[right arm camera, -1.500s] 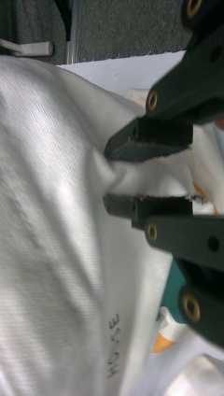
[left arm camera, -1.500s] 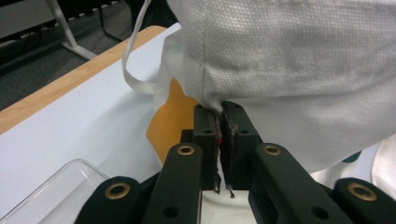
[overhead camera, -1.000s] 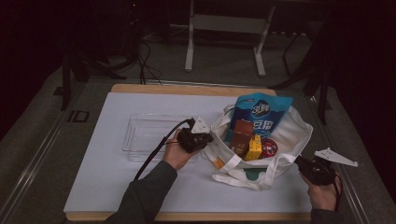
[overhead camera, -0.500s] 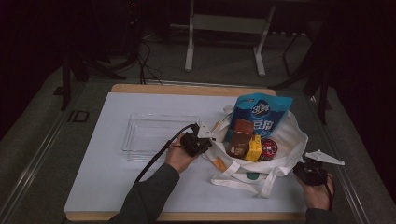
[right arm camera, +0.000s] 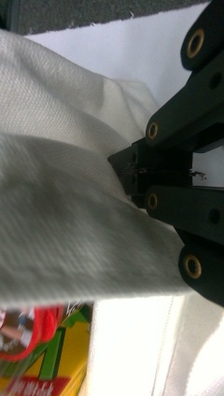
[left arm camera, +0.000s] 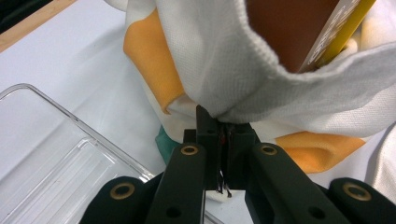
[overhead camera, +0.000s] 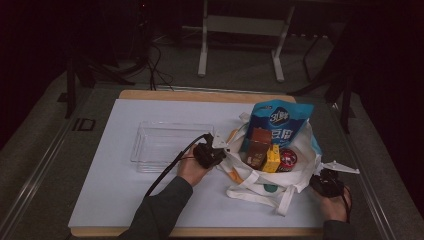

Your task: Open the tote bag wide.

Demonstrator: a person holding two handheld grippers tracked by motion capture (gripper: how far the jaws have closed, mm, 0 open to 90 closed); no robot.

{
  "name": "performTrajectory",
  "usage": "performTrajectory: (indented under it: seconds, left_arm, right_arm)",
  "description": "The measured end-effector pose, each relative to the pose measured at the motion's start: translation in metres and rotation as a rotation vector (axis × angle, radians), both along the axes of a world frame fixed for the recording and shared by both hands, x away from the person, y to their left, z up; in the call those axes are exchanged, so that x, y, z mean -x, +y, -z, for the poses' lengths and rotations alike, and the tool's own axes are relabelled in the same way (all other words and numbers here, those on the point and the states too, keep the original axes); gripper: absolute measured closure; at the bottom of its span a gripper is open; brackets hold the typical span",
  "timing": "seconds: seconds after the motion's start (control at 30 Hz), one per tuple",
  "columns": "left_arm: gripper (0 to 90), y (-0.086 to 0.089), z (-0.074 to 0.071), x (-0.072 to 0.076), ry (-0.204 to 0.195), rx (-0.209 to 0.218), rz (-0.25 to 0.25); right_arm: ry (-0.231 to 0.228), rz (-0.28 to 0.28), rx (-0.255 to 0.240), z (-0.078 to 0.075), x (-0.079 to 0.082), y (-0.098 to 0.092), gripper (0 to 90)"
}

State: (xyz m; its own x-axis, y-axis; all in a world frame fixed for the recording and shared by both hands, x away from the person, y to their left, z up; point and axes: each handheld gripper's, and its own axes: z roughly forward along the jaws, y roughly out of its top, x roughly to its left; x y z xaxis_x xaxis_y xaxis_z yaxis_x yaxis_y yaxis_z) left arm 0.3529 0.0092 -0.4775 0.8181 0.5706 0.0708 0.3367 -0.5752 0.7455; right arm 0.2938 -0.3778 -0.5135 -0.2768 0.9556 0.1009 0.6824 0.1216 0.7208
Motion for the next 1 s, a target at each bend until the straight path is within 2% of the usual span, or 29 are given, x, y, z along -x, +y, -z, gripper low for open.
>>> performTrajectory:
  seconds: [0.17,0.33,0.57,0.73,0.83,1.0]
  left_arm:
    - [85.5,0.005,-0.004,0.001,0.016,0.045,0.007]
    - [79.6,0.007,-0.009,0.004,0.012,0.062,0.015]
    - [67.2,0.017,-0.018,0.014,-0.004,0.105,0.021]
    - [59.8,0.024,-0.028,0.023,-0.020,0.154,0.042]
    - [56.5,0.026,-0.036,0.025,-0.030,0.194,0.049]
    - [54.4,0.024,-0.047,0.024,-0.043,0.231,0.057]
  right_arm:
    - [0.004,0.001,0.002,0.001,0.000,0.000,90.0]
    - [0.001,0.001,-0.015,0.002,0.001,-0.001,90.0]
    - [0.002,0.001,-0.006,0.001,0.002,0.000,90.0]
    - [0.000,0.000,-0.008,0.001,0.003,-0.001,90.0]
    - [0.000,0.003,-0.008,0.001,0.003,0.000,90.0]
    - [-0.001,0.002,-0.008,0.001,0.003,0.000,90.0]
